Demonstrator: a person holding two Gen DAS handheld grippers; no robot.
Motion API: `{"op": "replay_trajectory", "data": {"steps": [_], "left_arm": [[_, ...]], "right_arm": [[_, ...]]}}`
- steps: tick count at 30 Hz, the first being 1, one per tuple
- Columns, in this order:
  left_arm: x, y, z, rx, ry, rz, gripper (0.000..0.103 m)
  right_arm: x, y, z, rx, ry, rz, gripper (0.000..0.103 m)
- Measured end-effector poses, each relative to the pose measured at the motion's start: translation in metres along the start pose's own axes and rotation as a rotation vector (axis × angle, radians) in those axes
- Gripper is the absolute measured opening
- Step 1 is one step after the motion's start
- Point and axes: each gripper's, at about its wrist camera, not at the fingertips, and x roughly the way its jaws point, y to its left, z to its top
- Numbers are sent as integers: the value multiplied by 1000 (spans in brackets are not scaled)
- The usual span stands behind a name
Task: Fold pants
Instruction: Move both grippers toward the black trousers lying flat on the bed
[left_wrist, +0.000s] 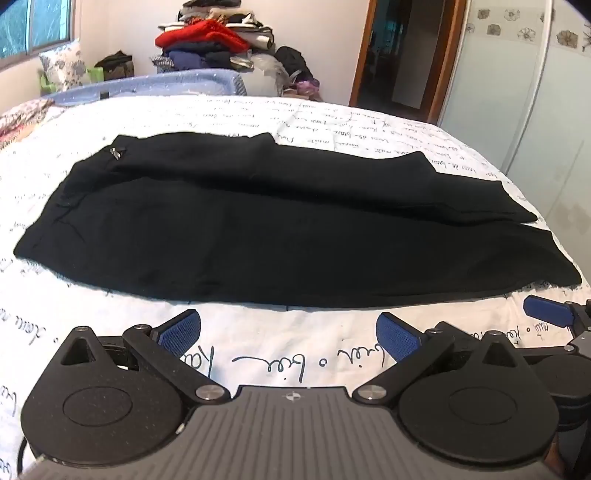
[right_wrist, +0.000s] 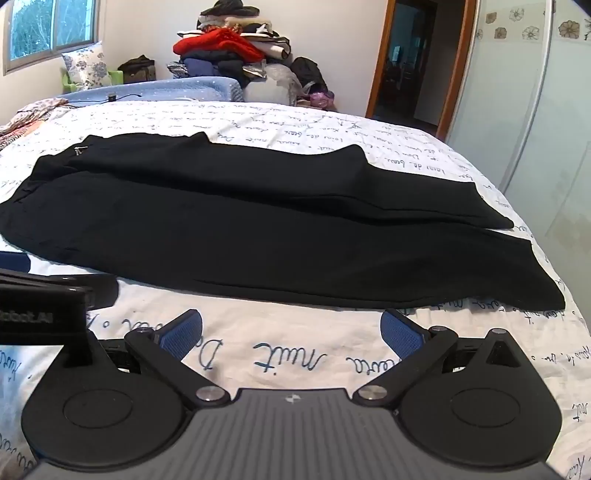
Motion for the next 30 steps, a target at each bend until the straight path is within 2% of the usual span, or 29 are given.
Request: {"op": "replay_trajectory", "data": {"steps": [3, 5, 6, 7, 11, 15, 17, 24, 30], "left_arm": [[15, 8, -2, -61, 63, -27, 103], [30, 18, -5, -141, 161, -27, 102], [34, 20, -8, -157, 177, -15, 102], [34, 18, -9, -130, 152, -10, 103], [34, 11, -12, -80, 143, -4, 102], [32, 20, -12, -113, 135, -26, 102], [34, 19, -11, -98, 143, -27, 102], [32, 5, -14, 21, 141, 36, 102], [31, 12, -11, 8, 136, 77, 102]], "right_arm": [[10, -5, 7, 1, 23, -5, 103], [12, -1, 5, -28, 30, -21, 103], [14, 2, 3, -52, 39, -32, 103], [15, 4, 1, -65, 43, -37, 103], [16, -2, -4, -69, 60, -30, 103], [16, -16, -9, -36, 81, -43, 103], [15, -24, -10, -21, 82, -58, 103], [17, -32, -5, 28, 79, -45, 103], [16, -18, 0, -26, 60, -17, 103]]}}
